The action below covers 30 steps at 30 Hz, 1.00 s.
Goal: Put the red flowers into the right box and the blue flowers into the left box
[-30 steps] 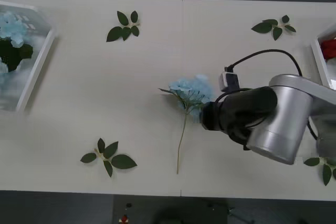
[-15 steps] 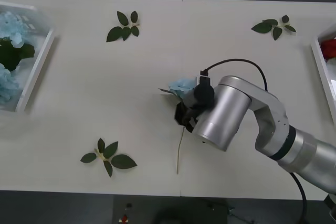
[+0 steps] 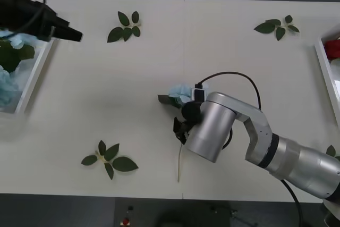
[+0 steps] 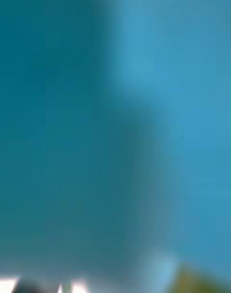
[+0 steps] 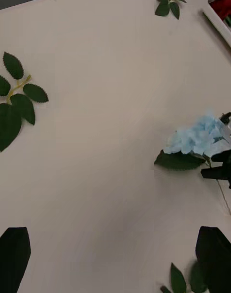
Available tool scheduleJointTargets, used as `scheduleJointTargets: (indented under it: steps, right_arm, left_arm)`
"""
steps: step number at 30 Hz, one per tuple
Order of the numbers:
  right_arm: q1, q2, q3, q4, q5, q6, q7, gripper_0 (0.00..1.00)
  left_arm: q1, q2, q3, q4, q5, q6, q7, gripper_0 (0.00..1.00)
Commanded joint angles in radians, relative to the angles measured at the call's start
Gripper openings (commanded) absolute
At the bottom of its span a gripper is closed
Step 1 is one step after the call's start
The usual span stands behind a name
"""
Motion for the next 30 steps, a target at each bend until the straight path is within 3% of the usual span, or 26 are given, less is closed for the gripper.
scheduleJointTargets:
  steps: [1, 4, 12, 15, 20, 26, 30]
  right_arm:
    - [-0.024, 0.008, -0.017, -0.009, -0.008, 0.005, -0.031, 0.16]
    - [-0.024, 0.008, -0.022, -0.009, -0.009, 0.011, -0.035, 0.00]
    - [-0.024, 0.003, -0.031, -0.011, -0.009, 0.014, -0.027, 0.00]
    - [-0.025, -0.001, -0.043, -0.011, -0.009, 0.005, -0.024, 0.00]
    - [-0.031, -0.040, -0.109, -0.052, -0.040, -0.081, -0.019, 0.00]
    - [-0.039, -0.213, -0.235, -0.238, -0.167, -0.221, 0.125, 0.00]
    - [-0.027, -0.314, -0.333, -0.291, -0.295, -0.426, 0.324, 0.00]
  left_arm:
    - [0.083, -0.082, 0.026, -0.037, 0.050, -0.117, -0.124, 1.00]
    - [0.128, -0.134, 0.041, -0.075, 0.113, -0.164, -0.216, 1.00]
    - [0.347, -0.205, 0.110, -0.421, 0.233, -0.333, -0.394, 1.00]
    - [0.419, -0.173, 0.110, -0.577, 0.292, -0.408, -0.392, 1.00]
    - [0.441, -0.052, 0.075, -0.672, 0.343, -0.428, -0.392, 1.00]
    - [0.421, 0.093, 0.009, -0.709, 0.484, -0.434, -0.399, 1.00]
    - [0.410, 0.140, -0.022, -0.749, 0.535, -0.477, -0.399, 1.00]
